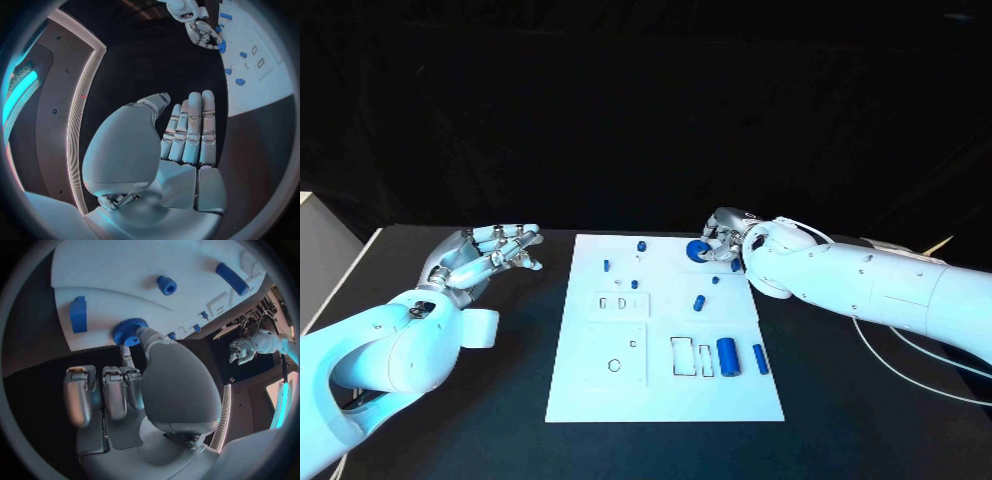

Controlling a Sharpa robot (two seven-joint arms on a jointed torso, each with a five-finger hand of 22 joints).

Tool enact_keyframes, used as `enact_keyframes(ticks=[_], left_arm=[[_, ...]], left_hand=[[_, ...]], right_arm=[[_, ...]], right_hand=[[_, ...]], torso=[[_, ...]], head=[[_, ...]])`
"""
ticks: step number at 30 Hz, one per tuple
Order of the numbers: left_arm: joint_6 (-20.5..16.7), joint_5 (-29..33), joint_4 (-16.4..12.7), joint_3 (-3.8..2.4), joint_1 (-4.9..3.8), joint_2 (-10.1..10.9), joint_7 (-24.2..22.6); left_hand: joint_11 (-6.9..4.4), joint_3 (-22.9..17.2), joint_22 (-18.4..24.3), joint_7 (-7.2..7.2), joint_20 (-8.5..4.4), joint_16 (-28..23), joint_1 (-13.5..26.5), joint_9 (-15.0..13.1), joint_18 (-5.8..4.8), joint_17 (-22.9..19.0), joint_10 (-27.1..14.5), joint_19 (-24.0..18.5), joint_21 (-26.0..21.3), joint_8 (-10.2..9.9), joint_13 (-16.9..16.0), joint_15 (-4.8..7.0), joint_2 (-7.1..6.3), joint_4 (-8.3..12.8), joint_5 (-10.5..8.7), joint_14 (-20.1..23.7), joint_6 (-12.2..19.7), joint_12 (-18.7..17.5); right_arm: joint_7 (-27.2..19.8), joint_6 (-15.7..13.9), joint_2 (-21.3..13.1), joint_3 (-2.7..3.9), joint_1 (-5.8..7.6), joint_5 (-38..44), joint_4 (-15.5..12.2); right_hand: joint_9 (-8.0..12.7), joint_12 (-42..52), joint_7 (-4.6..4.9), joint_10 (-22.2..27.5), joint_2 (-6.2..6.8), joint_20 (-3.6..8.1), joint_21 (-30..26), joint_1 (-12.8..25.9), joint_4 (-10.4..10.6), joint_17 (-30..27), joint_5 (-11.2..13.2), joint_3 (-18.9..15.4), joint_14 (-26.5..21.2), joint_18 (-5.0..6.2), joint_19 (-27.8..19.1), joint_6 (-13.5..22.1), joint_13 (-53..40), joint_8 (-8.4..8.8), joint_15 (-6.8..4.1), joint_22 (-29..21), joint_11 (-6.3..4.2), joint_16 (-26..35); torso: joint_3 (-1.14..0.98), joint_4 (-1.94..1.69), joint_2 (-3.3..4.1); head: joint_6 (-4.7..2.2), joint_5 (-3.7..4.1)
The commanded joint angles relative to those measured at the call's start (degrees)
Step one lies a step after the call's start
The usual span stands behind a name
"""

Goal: Assemble the parts on the task board

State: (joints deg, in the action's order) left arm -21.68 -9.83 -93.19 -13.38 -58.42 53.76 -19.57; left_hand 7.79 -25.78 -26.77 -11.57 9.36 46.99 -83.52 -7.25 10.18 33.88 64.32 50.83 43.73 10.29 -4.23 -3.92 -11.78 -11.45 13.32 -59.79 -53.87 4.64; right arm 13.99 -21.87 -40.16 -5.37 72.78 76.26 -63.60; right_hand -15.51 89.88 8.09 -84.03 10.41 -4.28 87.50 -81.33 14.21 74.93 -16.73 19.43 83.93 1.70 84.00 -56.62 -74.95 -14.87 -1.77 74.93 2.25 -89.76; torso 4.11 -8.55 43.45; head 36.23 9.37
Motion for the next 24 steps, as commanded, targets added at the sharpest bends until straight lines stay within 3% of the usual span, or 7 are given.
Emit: enact_keyframes(ticks=[1, 11, 18, 24], left_arm=[[0.8, -0.2, -0.1, -0.04, -0.01, -0.1, -0.2], [0.9, -0.2, 0.0, -0.04, 0.09, -0.1, -0.2], [0.9, -0.2, 0.0, -0.04, 0.16, -0.1, -0.2], [0.9, -0.2, 0.0, -0.04, 0.18, -0.2, -0.2]], left_hand=[[0.05, -0.3, -0.1, 0.17, 0.08, 0.4, 0.3, -0.1, 0.16, -0.1, -0.3, -0.3, 0.3, 0.3, 0.0, 0.1, 0.15, 0.0, -0.29, 0.4, 0.3, 0.0], [0.05, -0.4, -0.1, 0.18, 0.08, 0.5, 0.2, -0.1, 0.17, -0.1, -0.3, -0.3, 0.3, 0.3, 0.0, 0.1, 0.18, 0.0, -0.29, 0.5, 0.3, 0.0], [0.05, -0.5, -0.2, 0.18, 0.08, 0.5, 0.1, -0.1, 0.17, -0.1, -0.3, -0.4, 0.4, 0.3, 0.0, 0.11, 0.19, 0.1, -0.28, 0.5, 0.3, 0.1], [0.05, -0.5, -0.2, 0.18, 0.08, 0.5, 0.1, -0.1, 0.17, -0.1, -0.3, -0.4, 0.4, 0.3, 0.0, 0.11, 0.19, 0.1, -0.28, 0.5, 0.3, 0.1]], right_arm=[[0.2, -4.2, -0.3, -0.09, -0.27, 3.4, -1.3], [0.3, -11.3, -1.3, -0.07, -0.74, 14.5, -9.5], [2.5, -11.8, 0.2, -0.43, -1.08, 22.3, -12.4], [3.4, -11.4, 2.1, -0.81, -1.21, 25.2, -12.4]], right_hand=[[-2.0, 0.1, -1.9, -6.0, -0.86, 0.54, 0.3, -1.1, -0.4, 15.1, 0.1, 0.8, 6.1, -0.98, 4.9, -2.7, -15.1, -1.84, -0.48, 12.4, -0.48, -0.2], [-2.1, 0.1, -1.99, -6.0, 0.16, 0.68, 0.6, -0.4, -0.8, 15.1, 0.6, 1.5, 6.1, -1.07, 5.0, -2.7, -15.1, -2.03, -0.62, 12.7, -0.57, -0.2], [-2.1, 0.1, -1.95, -6.0, 0.98, 0.79, 0.8, 0.7, -0.9, 15.1, 2.3, 2.2, 6.1, -1.12, 5.1, -2.5, -15.1, -1.97, -0.7, 13.0, -0.53, -0.2], [-2.1, 0.1, -1.96, -6.0, 1.08, 0.8, 0.8, 0.8, -0.9, 15.1, 2.5, 2.3, 6.1, -1.14, 5.1, -2.5, -15.1, -1.96, -0.71, 13.0, -0.53, -0.2]], torso=[[-0.02, 0.01, 0.01], [-0.03, 0.01, -0.03], [0.08, -0.09, 0.01], [0.09, -0.06, 0.05]], head=[[-0.1, -0.04], [-0.24, -0.2], [-0.27, -0.41], [-0.32, -0.54]])
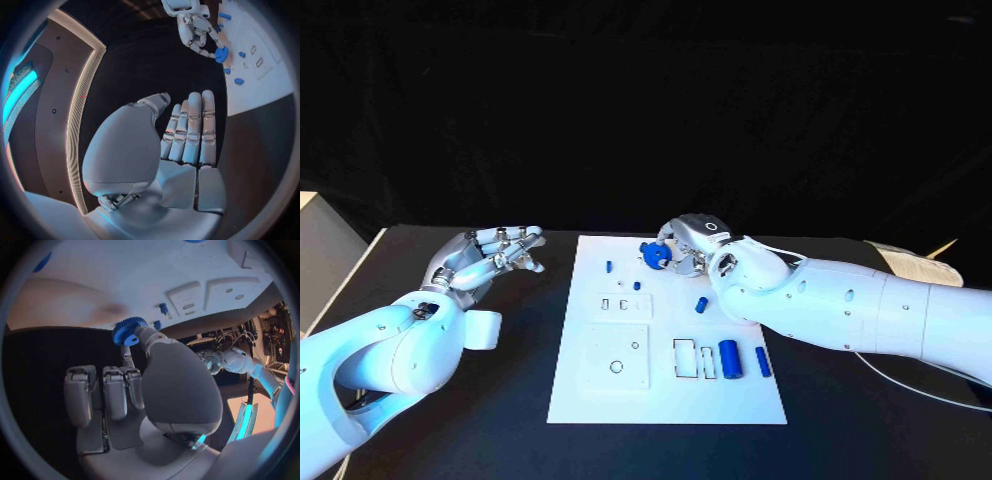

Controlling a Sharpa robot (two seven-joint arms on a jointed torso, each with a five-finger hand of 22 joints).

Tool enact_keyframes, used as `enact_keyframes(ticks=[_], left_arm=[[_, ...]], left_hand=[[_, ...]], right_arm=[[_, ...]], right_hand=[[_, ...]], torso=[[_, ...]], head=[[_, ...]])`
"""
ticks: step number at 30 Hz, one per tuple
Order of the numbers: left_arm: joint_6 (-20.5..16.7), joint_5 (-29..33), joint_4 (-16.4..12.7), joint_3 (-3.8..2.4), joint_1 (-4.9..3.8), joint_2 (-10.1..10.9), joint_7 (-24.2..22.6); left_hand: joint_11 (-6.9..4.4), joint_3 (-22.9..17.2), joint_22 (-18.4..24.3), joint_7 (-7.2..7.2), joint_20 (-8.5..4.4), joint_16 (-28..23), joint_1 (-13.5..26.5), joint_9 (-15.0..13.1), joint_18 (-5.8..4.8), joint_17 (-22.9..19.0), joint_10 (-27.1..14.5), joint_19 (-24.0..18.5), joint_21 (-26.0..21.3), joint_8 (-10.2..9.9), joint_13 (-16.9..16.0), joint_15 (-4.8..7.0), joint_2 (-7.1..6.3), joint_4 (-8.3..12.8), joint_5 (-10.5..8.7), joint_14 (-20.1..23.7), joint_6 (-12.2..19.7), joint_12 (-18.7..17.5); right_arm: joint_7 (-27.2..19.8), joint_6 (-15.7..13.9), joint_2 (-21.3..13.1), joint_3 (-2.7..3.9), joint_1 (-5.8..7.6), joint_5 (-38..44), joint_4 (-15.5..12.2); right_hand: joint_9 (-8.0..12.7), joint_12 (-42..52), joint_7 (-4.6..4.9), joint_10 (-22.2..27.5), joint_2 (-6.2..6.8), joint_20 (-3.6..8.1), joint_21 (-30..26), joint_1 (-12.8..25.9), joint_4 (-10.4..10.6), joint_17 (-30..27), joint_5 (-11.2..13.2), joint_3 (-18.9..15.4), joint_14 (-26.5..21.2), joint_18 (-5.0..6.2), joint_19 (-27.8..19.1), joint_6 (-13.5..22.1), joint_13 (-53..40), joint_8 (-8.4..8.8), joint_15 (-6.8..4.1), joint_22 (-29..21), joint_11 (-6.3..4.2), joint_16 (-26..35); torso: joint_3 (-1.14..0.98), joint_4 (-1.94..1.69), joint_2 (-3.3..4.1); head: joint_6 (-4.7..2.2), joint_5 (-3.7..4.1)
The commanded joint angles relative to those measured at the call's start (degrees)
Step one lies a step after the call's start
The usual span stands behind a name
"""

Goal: Assemble the parts on the task board

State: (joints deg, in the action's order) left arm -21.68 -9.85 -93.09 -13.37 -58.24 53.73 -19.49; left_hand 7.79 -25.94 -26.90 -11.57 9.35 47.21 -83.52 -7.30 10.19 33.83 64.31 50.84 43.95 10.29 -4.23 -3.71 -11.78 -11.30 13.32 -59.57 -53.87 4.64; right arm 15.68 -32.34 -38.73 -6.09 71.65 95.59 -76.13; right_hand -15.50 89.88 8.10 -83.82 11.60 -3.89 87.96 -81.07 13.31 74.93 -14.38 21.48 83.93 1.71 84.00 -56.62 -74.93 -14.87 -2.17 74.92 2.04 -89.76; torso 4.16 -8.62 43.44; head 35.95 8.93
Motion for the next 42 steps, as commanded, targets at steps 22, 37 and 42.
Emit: enact_keyframes(ticks=[22, 37, 42], left_arm=[[0.9, -0.2, -0.3, -0.04, 0.0, -0.1, -0.1], [0.8, -0.3, -0.3, -0.05, -0.01, -0.1, 0.0], [0.8, -0.3, -0.3, -0.05, -0.02, -0.1, 0.0]], left_hand=[[0.04, -0.4, -0.1, 0.18, 0.08, 0.3, 0.0, -0.1, 0.17, -0.1, -0.3, -0.5, 0.3, 0.4, 0.0, -0.1, 0.2, 0.0, -0.28, 0.3, 0.3, 0.1], [0.06, -0.5, -0.3, 0.16, 0.08, 0.4, 0.0, -0.1, 0.16, -0.1, -0.3, -0.6, 0.5, 0.4, 0.0, -0.11, 0.16, 0.1, -0.29, 0.4, 0.3, 0.1], [0.06, -0.5, -0.3, 0.16, 0.08, 0.4, 0.0, -0.1, 0.16, -0.1, -0.3, -0.6, 0.5, 0.4, 0.0, -0.11, 0.16, 0.1, -0.29, 0.4, 0.3, 0.1]], right_arm=[[5.1, 1.7, 5.9, -0.47, -0.34, 8.5, 4.6], [5.2, 3.7, 7.9, -0.69, -0.75, 8.0, 6.7], [5.3, 4.2, 8.2, -0.75, -0.77, 7.5, 7.2]], right_hand=[[-2.1, 0.1, -1.91, -6.2, 0.3, 0.45, 0.4, 1.0, 0.0, 15.1, 0.6, 0.4, 6.1, -1.18, 5.2, -2.3, -15.1, -1.86, -0.36, 13.1, -0.27, -0.2], [-2.1, 0.1, -1.88, -6.2, 0.44, 0.46, 0.4, 1.3, 0.0, 15.1, 0.7, 0.4, 6.1, -1.18, 5.2, -2.3, -15.1, -1.84, -0.36, 13.1, -0.25, -0.2], [-2.1, 0.1, -1.87, -6.2, 0.5, 0.46, 0.4, 1.4, 0.1, 15.1, 0.8, 0.4, 6.1, -1.17, 5.2, -2.3, -15.1, -1.83, -0.36, 13.1, -0.24, -0.2]], torso=[[-0.01, 0.01, 0.11], [-0.02, 0.0, 0.03], [0.0, 0.02, 0.05]], head=[[0.41, -0.69], [0.54, -0.95], [0.68, -1.1]])
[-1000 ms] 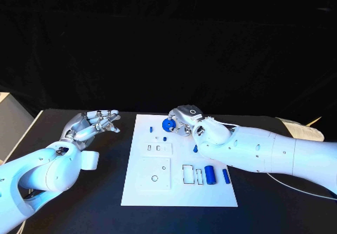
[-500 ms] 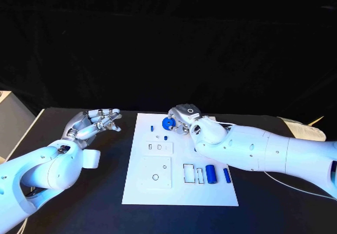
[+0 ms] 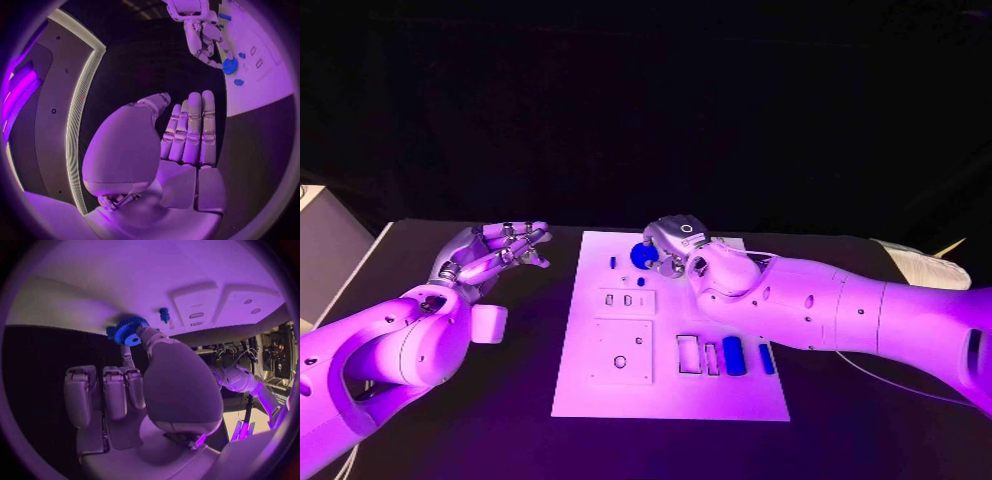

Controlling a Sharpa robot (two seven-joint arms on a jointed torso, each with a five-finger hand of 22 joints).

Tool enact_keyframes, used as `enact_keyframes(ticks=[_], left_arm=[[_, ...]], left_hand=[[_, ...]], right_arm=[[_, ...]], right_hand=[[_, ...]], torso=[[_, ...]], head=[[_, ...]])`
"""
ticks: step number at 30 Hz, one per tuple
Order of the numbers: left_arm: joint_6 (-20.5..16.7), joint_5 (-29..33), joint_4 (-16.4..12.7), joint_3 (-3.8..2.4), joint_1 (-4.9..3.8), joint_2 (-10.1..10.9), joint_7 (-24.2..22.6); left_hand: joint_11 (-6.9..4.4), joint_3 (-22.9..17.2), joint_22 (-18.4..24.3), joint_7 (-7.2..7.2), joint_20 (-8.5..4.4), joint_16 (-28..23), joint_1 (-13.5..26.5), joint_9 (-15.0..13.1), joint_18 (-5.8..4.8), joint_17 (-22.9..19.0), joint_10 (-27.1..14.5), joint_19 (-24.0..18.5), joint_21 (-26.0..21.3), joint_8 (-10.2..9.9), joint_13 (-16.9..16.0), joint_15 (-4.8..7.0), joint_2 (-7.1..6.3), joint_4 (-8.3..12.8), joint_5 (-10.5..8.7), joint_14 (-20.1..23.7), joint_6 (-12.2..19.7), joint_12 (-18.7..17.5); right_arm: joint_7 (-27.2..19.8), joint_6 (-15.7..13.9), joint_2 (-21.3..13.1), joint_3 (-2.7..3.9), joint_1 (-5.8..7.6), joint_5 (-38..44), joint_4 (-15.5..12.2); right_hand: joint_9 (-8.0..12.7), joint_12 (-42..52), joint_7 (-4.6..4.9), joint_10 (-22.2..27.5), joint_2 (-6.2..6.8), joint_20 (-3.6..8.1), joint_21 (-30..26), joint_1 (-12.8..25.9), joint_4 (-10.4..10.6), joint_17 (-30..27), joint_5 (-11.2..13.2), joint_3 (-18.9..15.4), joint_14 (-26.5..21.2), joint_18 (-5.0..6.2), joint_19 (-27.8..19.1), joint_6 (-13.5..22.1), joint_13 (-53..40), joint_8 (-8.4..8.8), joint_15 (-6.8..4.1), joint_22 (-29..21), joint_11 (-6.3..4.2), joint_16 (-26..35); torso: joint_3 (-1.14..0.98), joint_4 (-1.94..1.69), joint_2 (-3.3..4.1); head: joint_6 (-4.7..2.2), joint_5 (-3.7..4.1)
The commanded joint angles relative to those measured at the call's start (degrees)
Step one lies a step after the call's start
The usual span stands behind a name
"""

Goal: Assemble the parts on the task board

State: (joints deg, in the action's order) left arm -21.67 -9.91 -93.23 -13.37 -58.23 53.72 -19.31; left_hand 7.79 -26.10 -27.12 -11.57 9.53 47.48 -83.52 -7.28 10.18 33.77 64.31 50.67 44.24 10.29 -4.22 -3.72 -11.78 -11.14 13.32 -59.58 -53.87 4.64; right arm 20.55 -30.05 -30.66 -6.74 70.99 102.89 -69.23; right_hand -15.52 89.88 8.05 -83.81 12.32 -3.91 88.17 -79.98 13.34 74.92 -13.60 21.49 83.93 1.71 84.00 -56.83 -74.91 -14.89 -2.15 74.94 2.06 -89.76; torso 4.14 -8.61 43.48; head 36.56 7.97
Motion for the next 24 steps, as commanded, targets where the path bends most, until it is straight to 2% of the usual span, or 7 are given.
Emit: enact_keyframes(ticks=[1, 5, 18, 24], left_arm=[[0.8, -0.3, -0.2, -0.05, -0.03, -0.1, -0.2], [0.8, -0.3, -0.2, -0.05, -0.03, -0.1, -0.1], [0.8, -0.3, -0.2, -0.05, -0.04, 0.0, -0.1], [0.8, -0.3, -0.3, -0.05, -0.04, 0.0, 0.0]], left_hand=[[0.06, -0.3, 0.0, 0.16, -0.1, 0.2, 0.0, -0.1, 0.17, 0.0, -0.3, -0.4, 0.2, 0.4, 0.0, -0.1, 0.16, -0.1, -0.29, 0.4, 0.3, 0.1], [0.06, -0.3, 0.0, 0.16, -0.1, 0.2, 0.0, -0.1, 0.17, 0.0, -0.3, -0.4, 0.2, 0.4, 0.0, -0.1, 0.16, -0.1, -0.29, 0.4, 0.3, 0.1], [0.08, -0.3, -0.1, 0.14, -0.09, 0.2, 0.1, -0.1, 0.16, -0.1, -0.3, -0.5, 0.3, 0.4, 0.0, -0.13, 0.12, -0.1, -0.3, 0.5, 0.3, 0.1], [0.08, -0.3, -0.1, 0.14, -0.09, 0.2, 0.1, -0.1, 0.16, -0.1, -0.3, -0.5, 0.3, 0.4, 0.0, -0.13, 0.12, -0.1, -0.3, 0.5, 0.3, 0.1]], right_arm=[[0.4, 1.9, 0.2, -0.11, -0.11, 0.1, 0.4], [0.4, 2.0, 0.5, -0.13, -0.11, 0.0, 0.8], [0.4, 2.2, 1.3, -0.15, -0.07, -0.1, 1.7], [0.0, 3.0, 1.5, -0.14, -0.03, -0.8, 2.0]], right_hand=[[-2.1, 0.1, -1.82, -6.2, -0.22, 0.48, 0.2, 0.3, 0.0, 15.1, 0.0, 0.4, 6.1, -1.17, 5.2, -2.1, -15.1, -1.81, -0.38, 13.1, -0.25, -0.2], [-2.1, 0.1, -1.82, -6.2, -0.22, 0.48, 0.2, 0.4, 0.0, 15.1, 0.0, 0.4, 6.1, -1.18, 5.2, -2.0, -15.1, -1.8, -0.38, 13.1, -0.24, -0.2], [-2.1, 0.1, -1.81, -6.2, -0.18, 0.48, 0.2, 0.5, 0.1, 15.1, 0.1, 0.5, 6.1, -1.17, 5.2, -2.0, -15.1, -1.76, -0.38, 13.1, -0.24, -0.2], [-1.8, 0.1, -1.34, -6.2, 0.61, 0.41, 0.1, 1.7, 0.5, 15.1, 0.3, 0.1, 6.1, -1.15, 5.1, -0.9, -15.1, -1.07, -0.21, 13.0, 0.14, -0.2]], torso=[[0.0, 0.07, 0.04], [-0.07, 0.13, 0.07], [-0.05, 0.14, 0.05], [-0.06, 0.15, 0.01]], head=[[0.1, -0.22], [0.07, -0.23], [0.13, -0.26], [0.18, -0.27]])
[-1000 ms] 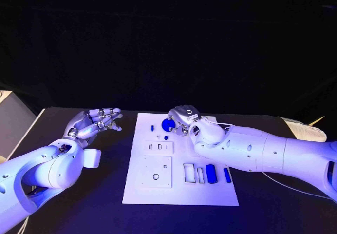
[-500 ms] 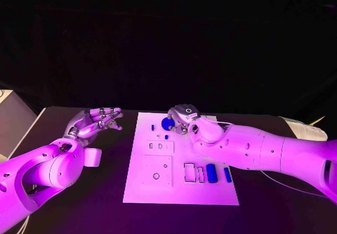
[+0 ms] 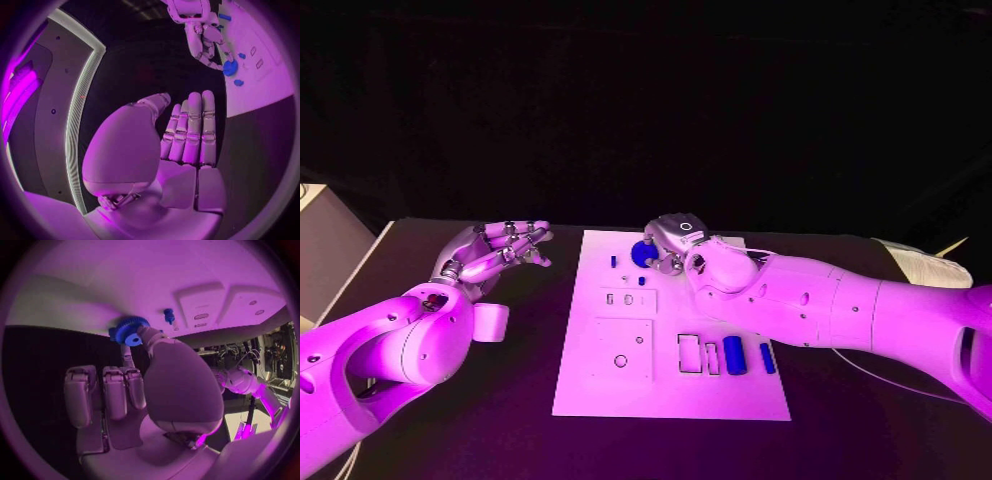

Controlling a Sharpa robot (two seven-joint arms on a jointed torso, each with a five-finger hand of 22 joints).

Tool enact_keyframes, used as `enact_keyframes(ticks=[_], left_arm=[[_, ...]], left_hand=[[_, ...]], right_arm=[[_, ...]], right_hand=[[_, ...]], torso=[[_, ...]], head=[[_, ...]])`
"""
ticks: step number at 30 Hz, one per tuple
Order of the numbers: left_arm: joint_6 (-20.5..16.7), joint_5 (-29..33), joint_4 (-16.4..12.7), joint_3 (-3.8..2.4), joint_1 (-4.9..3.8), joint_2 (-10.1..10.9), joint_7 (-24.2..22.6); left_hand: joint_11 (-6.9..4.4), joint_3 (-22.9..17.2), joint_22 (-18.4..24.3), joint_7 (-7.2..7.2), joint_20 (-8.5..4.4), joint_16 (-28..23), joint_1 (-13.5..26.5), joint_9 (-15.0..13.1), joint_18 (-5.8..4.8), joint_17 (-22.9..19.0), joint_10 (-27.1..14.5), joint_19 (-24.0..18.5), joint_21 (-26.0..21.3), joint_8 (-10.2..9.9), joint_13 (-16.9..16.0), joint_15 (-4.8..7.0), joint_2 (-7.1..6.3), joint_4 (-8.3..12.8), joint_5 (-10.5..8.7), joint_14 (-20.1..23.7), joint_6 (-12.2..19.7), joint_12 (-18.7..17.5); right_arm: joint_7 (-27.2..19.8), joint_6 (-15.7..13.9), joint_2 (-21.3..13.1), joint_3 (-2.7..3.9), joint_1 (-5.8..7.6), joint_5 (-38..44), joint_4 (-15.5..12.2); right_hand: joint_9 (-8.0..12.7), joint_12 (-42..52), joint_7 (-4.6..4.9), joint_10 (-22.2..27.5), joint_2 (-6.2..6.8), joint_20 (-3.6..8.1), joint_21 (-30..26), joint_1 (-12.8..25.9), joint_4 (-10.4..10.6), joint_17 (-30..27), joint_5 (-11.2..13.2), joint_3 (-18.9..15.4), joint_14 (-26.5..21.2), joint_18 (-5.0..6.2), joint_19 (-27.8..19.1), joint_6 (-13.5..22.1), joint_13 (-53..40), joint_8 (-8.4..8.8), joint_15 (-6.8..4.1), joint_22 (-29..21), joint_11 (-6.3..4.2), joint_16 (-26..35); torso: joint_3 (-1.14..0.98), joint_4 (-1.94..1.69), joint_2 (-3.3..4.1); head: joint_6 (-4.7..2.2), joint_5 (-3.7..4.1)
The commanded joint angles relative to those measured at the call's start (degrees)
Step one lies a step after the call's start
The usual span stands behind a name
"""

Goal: Assemble the parts on the task board

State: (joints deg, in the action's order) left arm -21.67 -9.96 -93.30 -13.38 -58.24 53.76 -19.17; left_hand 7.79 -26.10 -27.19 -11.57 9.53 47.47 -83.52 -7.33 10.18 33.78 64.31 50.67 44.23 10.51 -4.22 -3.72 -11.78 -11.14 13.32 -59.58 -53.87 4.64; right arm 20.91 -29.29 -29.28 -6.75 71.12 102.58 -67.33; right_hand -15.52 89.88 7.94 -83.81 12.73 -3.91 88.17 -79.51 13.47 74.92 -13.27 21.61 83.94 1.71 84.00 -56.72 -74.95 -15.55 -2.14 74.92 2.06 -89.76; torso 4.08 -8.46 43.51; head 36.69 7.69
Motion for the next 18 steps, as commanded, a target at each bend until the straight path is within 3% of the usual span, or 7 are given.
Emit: enact_keyframes(ticks=[1, 8, 11, 14, 16, 18], left_arm=[[0.8, -0.3, -0.2, -0.04, -0.03, 0.0, -0.2], [0.8, -0.3, -0.2, -0.04, -0.04, 0.0, -0.1], [0.8, -0.3, -0.2, -0.04, -0.04, 0.0, 0.0], [0.8, -0.3, -0.2, -0.04, -0.04, 0.1, 0.1], [0.7, -0.4, -0.2, -0.04, -0.04, 0.1, 0.1], [0.7, -0.5, -0.2, -0.04, -0.04, 0.1, 0.2]], left_hand=[[0.08, -0.3, 0.0, 0.14, -0.08, 0.2, 0.1, 0.0, 0.16, -0.1, -0.3, -0.5, 0.3, 0.2, 0.0, -0.12, 0.12, -0.1, -0.3, 0.5, 0.3, 0.1], [0.08, -0.3, 0.0, 0.14, -0.08, 0.2, 0.1, 0.0, 0.16, -0.1, -0.3, -0.5, 0.3, 0.2, 0.0, -0.12, 0.12, -0.1, -0.3, 0.5, 0.3, 0.1], [0.08, -0.3, 0.0, 0.14, -0.08, 0.2, 0.1, 0.0, 0.16, -0.1, -0.3, -0.5, 0.3, 0.2, 0.0, -0.12, 0.12, -0.1, -0.3, 0.5, 0.3, 0.1], [0.09, -0.3, -0.1, 0.14, -0.07, 0.3, 0.1, -0.1, 0.15, -0.1, -0.3, -0.6, 0.4, 0.2, 0.0, -0.14, 0.08, -0.1, -0.3, 0.5, 0.4, 0.1], [0.09, -0.3, -0.1, 0.14, -0.07, 0.3, 0.1, -0.1, 0.15, -0.1, -0.3, -0.6, 0.4, 0.2, 0.0, -0.14, 0.08, -0.1, -0.3, 0.5, 0.4, 0.1], [0.1, -0.3, -0.2, 0.12, -0.07, 0.3, 0.1, -0.1, 0.16, -0.2, -0.4, -0.6, 0.5, 0.2, 0.0, -0.14, 0.04, -0.1, -0.3, 0.6, 0.4, 0.1]], right_arm=[[-0.5, 2.3, 0.1, -0.13, -0.15, -0.7, 0.2], [-1.9, 2.2, -0.1, -0.13, -0.09, -3.0, 0.3], [-2.7, 2.4, -0.2, -0.13, -0.07, -4.6, 0.2], [-3.9, 3.0, -0.5, -0.13, -0.06, -6.5, -0.1], [-4.4, 3.5, -0.7, -0.14, -0.06, -7.4, -0.2], [-4.8, 3.8, -0.8, -0.14, -0.06, -7.9, -0.4]], right_hand=[[-1.7, 0.1, -1.16, -6.2, 0.3, 0.37, 0.1, 1.4, 0.5, 15.1, 0.0, -0.1, 6.1, -1.14, 5.1, -0.8, -15.1, -0.29, -0.16, 13.0, 0.2, -0.2], [-0.8, 0.1, 0.0, -6.2, 1.25, -0.59, -0.1, 4.8, 2.8, 15.1, 0.1, -3.3, 6.1, -1.11, 5.0, 2.4, -15.1, 2.14, 0.94, 12.9, 1.29, -0.2], [-0.3, 0.1, 0.3, -6.2, -0.43, -1.02, 0.0, 10.3, 3.3, 15.1, -0.8, -6.9, 6.1, -1.11, 5.1, 3.5, -15.1, 3.38, 1.31, 12.9, 1.6, -0.2], [-0.2, 0.1, 0.42, -6.2, -1.64, -1.22, 0.1, 14.1, 3.4, 15.1, -1.4, -8.3, 6.1, -1.16, 5.1, 3.6, -15.1, 3.84, 1.47, 13.1, 1.74, -0.2], [-0.1, 0.1, 0.52, -6.2, -1.87, -1.32, 0.4, 16.1, 3.4, 15.1, 1.5, -9.7, 6.1, -1.24, 5.3, 3.6, -15.1, 4.22, 1.6, 13.4, 1.81, -0.2], [-0.1, 0.1, 0.52, -6.2, -1.97, -1.36, 0.5, 16.3, 3.4, 15.1, 2.4, -10.6, 6.1, -1.27, 5.3, 3.4, -15.1, 4.25, 1.62, 13.5, 1.83, -0.2]], torso=[[0.0, 0.0, -0.03], [-0.04, 0.03, -0.03], [-0.04, 0.06, -0.02], [-0.07, 0.01, -0.01], [-0.07, 0.02, -0.02], [-0.07, 0.05, 0.0]], head=[[0.05, 0.0], [0.06, -0.02], [0.07, -0.05], [0.12, -0.07], [0.12, -0.08], [0.13, -0.09]])
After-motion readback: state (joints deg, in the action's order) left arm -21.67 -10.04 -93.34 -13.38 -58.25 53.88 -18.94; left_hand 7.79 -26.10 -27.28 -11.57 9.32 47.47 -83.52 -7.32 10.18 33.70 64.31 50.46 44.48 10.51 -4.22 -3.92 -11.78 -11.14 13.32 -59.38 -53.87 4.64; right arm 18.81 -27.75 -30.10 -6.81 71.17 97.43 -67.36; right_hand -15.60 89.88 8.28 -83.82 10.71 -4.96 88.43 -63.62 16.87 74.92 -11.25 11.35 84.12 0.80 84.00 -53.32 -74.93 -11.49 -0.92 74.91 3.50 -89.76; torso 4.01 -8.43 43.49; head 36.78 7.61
